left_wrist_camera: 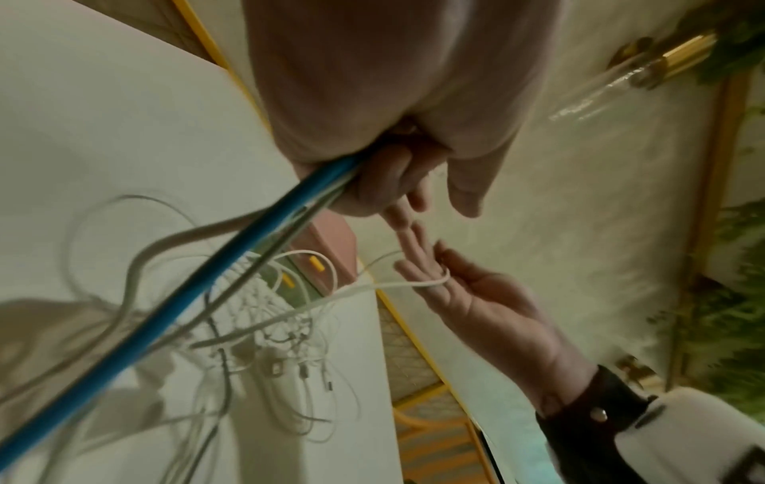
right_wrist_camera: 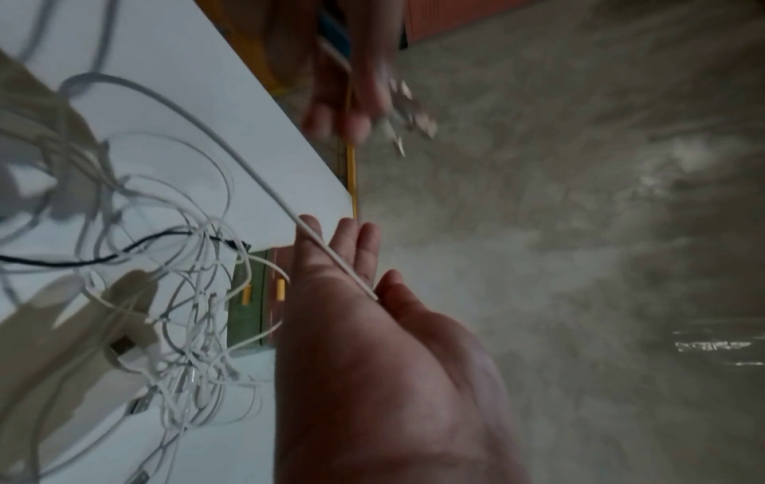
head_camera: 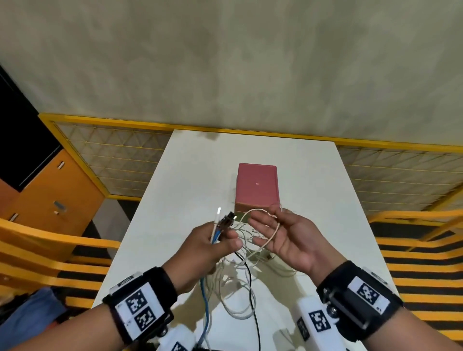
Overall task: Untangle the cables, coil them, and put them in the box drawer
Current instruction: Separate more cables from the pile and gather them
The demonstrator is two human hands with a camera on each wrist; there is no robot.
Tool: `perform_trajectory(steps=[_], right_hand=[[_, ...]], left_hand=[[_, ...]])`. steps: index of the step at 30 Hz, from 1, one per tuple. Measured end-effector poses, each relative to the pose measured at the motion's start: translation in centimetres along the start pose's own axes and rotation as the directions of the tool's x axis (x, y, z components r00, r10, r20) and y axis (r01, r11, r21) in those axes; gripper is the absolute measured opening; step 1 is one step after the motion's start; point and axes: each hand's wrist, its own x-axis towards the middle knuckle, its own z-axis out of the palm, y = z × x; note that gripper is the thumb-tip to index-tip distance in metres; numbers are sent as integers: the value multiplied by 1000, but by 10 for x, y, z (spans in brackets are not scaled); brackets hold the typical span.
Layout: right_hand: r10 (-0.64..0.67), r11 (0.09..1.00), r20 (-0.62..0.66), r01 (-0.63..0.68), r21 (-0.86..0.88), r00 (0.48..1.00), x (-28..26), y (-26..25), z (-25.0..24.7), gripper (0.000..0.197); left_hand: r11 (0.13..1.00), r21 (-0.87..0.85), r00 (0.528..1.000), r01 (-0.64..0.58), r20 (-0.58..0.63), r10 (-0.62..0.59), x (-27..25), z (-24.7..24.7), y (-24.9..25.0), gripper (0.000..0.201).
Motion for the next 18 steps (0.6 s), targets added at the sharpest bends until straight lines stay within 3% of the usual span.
perform_trajectory(steps=[5, 8, 12, 14, 18], right_hand=[[8, 999, 68, -11, 43, 998, -10, 19, 16, 20], [24, 999, 53, -26, 35, 998, -12, 19, 15, 14], [57, 998, 16, -58, 19, 998, -10, 15, 11, 18], [32, 999, -11, -33, -7, 999, -8, 5, 6, 23], [-17, 999, -110, 12, -49, 994, -10, -21, -7, 19]], left_hand=[[991, 40, 990, -131, 54, 129, 9, 37, 6, 18], [990, 84, 993, -112, 50, 108, 8, 43, 3, 18], [993, 106, 981, -49, 193, 27, 0, 41, -3, 18], [977, 213, 951, -9, 304, -58, -6, 31, -7, 16], [897, 442, 824, 10, 504, -257, -20, 6, -18, 16]])
